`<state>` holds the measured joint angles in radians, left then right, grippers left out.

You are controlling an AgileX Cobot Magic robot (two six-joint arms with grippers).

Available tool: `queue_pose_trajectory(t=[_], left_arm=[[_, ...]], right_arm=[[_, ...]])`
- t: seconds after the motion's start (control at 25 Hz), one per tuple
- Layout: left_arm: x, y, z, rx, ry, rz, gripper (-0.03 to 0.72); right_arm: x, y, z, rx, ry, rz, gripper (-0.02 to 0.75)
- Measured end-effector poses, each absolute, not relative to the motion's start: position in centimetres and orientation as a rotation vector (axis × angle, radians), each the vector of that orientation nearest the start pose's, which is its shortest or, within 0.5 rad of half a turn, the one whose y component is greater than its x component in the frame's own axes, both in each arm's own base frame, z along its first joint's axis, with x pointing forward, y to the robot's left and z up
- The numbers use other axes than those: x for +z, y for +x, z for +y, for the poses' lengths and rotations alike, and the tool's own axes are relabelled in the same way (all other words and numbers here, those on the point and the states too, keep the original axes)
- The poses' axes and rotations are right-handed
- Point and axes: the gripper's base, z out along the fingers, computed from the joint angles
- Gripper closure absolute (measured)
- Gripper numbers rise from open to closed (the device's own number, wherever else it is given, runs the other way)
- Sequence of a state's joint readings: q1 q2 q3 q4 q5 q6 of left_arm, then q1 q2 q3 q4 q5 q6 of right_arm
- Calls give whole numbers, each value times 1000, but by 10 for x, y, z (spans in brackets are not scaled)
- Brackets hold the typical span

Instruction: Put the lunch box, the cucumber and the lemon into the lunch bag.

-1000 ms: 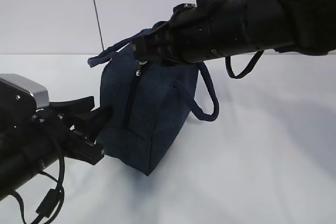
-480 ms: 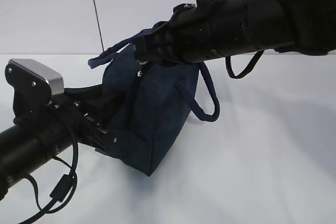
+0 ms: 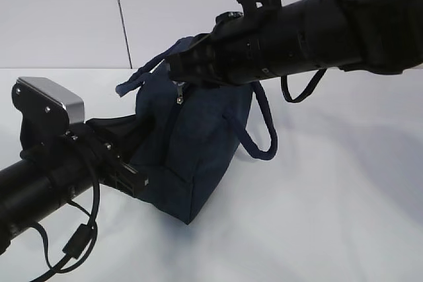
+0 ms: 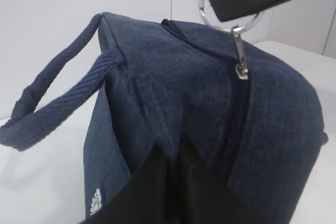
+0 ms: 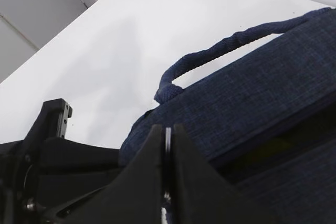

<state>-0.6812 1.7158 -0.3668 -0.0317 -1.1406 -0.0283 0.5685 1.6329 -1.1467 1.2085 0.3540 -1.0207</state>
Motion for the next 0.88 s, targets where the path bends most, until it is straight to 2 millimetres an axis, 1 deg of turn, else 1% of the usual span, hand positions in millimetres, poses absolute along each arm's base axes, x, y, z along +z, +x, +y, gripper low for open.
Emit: queue_pose_trajectory(t=[0.56, 0.76, 0.88], left_arm=[[153, 208, -166, -518, 530, 1641, 685], [153, 208, -167, -521, 540, 1640, 685], [153, 207, -167, -523, 544, 1639, 685]], right_arm=[[280, 307, 219, 608, -654, 2004, 751], [273, 314, 221, 568, -659, 2003, 751], [273, 319, 222, 544, -663, 1990, 751]])
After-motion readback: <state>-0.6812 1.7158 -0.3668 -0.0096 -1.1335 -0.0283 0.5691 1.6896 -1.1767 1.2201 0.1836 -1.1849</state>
